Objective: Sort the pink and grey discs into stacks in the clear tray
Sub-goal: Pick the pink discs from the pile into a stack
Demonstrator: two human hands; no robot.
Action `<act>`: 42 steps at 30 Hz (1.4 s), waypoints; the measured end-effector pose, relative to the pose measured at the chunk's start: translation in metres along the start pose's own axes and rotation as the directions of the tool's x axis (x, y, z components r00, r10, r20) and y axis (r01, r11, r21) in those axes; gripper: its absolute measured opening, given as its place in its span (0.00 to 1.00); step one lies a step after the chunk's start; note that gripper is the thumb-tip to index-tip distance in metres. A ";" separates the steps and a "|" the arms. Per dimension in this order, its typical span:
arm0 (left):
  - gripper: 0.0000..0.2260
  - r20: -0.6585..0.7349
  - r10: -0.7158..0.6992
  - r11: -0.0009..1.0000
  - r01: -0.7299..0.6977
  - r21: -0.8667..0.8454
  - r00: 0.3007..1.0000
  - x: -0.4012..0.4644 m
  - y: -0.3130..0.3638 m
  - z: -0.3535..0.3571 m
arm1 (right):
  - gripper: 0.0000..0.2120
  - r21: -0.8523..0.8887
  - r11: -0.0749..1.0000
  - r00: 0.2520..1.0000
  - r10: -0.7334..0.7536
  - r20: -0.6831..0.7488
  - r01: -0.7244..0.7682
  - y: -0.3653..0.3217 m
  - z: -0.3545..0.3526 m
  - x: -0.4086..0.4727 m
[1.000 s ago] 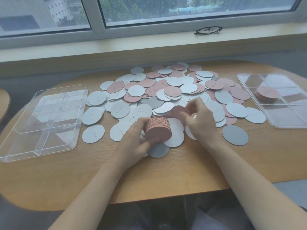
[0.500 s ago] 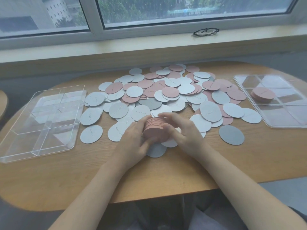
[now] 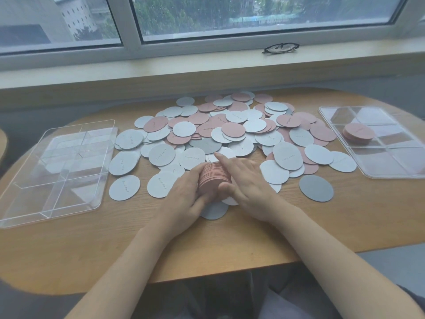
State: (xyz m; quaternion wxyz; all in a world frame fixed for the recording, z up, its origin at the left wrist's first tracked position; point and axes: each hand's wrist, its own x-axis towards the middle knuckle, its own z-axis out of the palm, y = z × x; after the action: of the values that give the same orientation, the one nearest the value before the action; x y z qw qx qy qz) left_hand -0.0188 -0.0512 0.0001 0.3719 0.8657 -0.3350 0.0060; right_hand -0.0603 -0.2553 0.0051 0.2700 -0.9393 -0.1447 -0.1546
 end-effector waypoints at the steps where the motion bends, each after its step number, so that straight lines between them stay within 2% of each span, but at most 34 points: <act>1: 0.28 0.003 -0.007 0.999 0.007 -0.031 1.000 0.000 0.001 -0.001 | 0.26 0.007 1.000 0.997 0.005 -0.072 -0.005 0.006 -0.005 0.001; 3: 0.27 0.015 -0.021 0.997 0.022 -0.073 1.000 0.000 0.004 -0.002 | 0.16 -0.105 0.991 0.971 0.053 -0.232 -0.079 0.027 -0.020 0.004; 4: 0.27 0.018 -0.023 0.996 0.025 -0.081 1.000 0.000 0.004 -0.002 | 0.14 -0.197 0.969 0.960 0.094 -0.264 -0.149 0.041 -0.029 0.005; 5: 0.27 0.021 -0.024 0.996 0.026 -0.084 0.999 -0.001 0.004 -0.002 | 0.12 -0.287 0.932 0.958 0.152 -0.245 -0.221 0.053 -0.041 0.005; 7: 0.27 0.022 -0.028 0.995 0.030 -0.091 0.999 0.000 0.003 -0.002 | 0.12 -0.431 0.841 0.944 0.315 -0.101 -0.327 0.071 -0.060 0.003; 10: 0.27 0.021 -0.032 0.995 0.033 -0.099 0.999 0.000 0.003 -0.002 | 0.14 -0.533 0.781 0.906 0.419 0.062 -0.325 0.079 -0.073 0.002; 16: 0.26 0.024 -0.033 0.993 0.036 -0.112 0.999 0.000 0.005 -0.002 | 0.16 -0.470 0.793 0.860 0.495 0.125 -0.389 0.076 -0.077 0.005; 20: 0.24 0.022 -0.037 0.989 0.040 -0.141 0.999 -0.001 0.008 -0.003 | 0.14 -0.407 0.814 0.864 0.492 0.107 -0.413 0.068 -0.087 0.007; 26: 0.21 0.032 -0.042 0.971 0.049 -0.233 0.999 -0.004 0.017 -0.009 | 0.10 -0.206 0.870 0.878 0.471 0.083 -0.448 0.051 -0.105 0.001; 32: 0.21 0.021 -0.019 0.971 0.024 -0.237 1.000 -0.005 0.020 -0.012 | 0.11 -0.034 0.925 0.925 0.380 0.022 -0.379 0.035 -0.099 0.000; 36: 0.21 0.016 -0.015 0.973 0.018 -0.232 1.000 -0.005 0.016 -0.012 | 0.15 -0.055 0.979 0.980 0.195 -0.048 -0.197 0.024 -0.072 -0.004; 38: 0.20 0.015 -0.014 0.974 0.017 -0.225 1.000 -0.004 0.016 -0.012 | 0.14 0.009 0.986 0.986 0.167 0.027 -0.168 0.018 -0.061 -0.007; 40: 0.20 0.013 -0.017 0.974 0.020 -0.224 1.000 -0.005 0.016 -0.012 | 0.13 0.085 0.975 0.971 0.194 0.136 -0.207 0.017 -0.053 -0.010; 42: 0.21 0.012 -0.023 0.973 0.025 -0.229 1.000 -0.005 0.018 -0.013 | 0.14 0.117 0.964 0.962 0.218 0.163 -0.238 0.018 -0.050 -0.011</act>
State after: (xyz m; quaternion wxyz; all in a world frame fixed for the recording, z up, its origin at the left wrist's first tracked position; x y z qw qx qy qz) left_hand -0.0303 -0.0486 0.0196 0.4678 0.8210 -0.3248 -0.0415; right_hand -0.0745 -0.2996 0.0328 0.3376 -0.9381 -0.0654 -0.0419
